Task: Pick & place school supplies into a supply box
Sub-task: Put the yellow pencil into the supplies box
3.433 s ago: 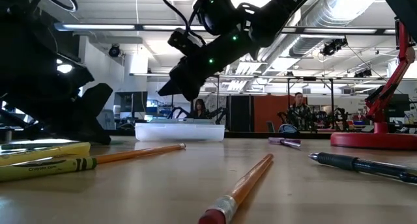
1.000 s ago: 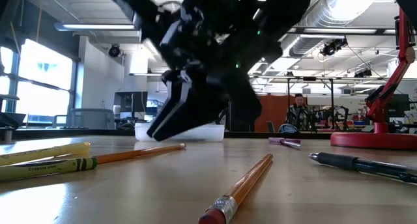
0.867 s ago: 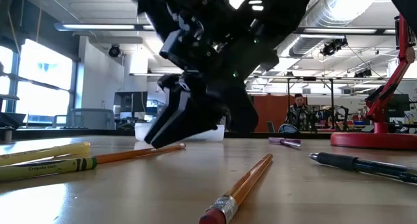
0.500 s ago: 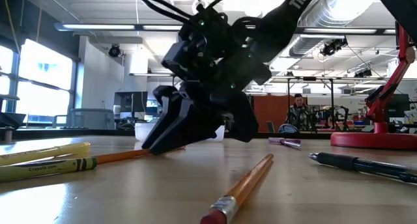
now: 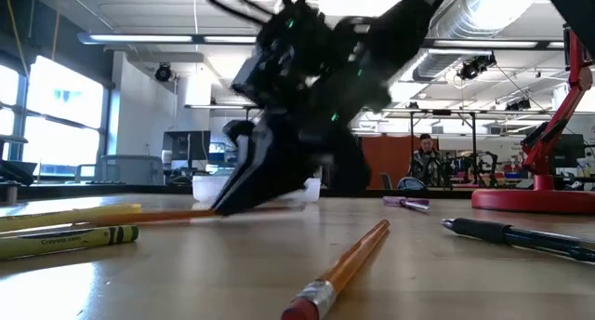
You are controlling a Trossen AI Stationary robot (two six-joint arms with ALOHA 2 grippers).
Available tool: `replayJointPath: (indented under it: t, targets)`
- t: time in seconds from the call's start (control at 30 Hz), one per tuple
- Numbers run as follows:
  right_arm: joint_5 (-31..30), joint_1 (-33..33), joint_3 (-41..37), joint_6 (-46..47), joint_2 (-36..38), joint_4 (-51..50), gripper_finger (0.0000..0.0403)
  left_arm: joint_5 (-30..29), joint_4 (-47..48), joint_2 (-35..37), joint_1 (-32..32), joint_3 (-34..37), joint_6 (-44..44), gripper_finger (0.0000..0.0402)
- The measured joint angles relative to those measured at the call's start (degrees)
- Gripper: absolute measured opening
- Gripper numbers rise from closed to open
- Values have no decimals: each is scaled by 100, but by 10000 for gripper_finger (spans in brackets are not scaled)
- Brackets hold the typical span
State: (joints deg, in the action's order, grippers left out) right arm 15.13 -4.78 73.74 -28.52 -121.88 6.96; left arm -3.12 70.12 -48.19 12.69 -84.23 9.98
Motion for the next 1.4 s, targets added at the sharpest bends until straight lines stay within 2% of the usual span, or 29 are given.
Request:
replayJointPath:
  t: [0.13,0.23,0.3,0.4,0.53,0.7,0.83,1.1,1.4]
  targets:
    - [-1057,121,43,-305,838,-443,10,-553,-99,605,-85,933,519,52]
    - [-1899,365,35,-693,1256,-766,5,-631,-293,947,-73,1536,699,46]
    - [-2142,644,30,-747,1378,-600,3,-647,-452,1108,-73,1842,704,44]
    - [-2060,1179,46,-645,1386,-290,4,-647,-717,1211,-73,2137,704,41]
    - [-1995,1838,31,-613,1027,-203,2,-645,-888,1186,-73,2254,704,40]
    - [-1752,2320,36,-522,574,-30,2,-566,-1088,1112,-73,2254,692,40]
    - [-1684,2470,32,-623,293,324,2,-524,-1092,1115,-73,2254,686,40]
    - [-1308,2457,36,-934,257,951,14,-524,-1092,1122,-73,2254,687,40]
    - [-1328,2453,43,-914,257,972,39,-490,-1089,1122,-73,2254,687,40]
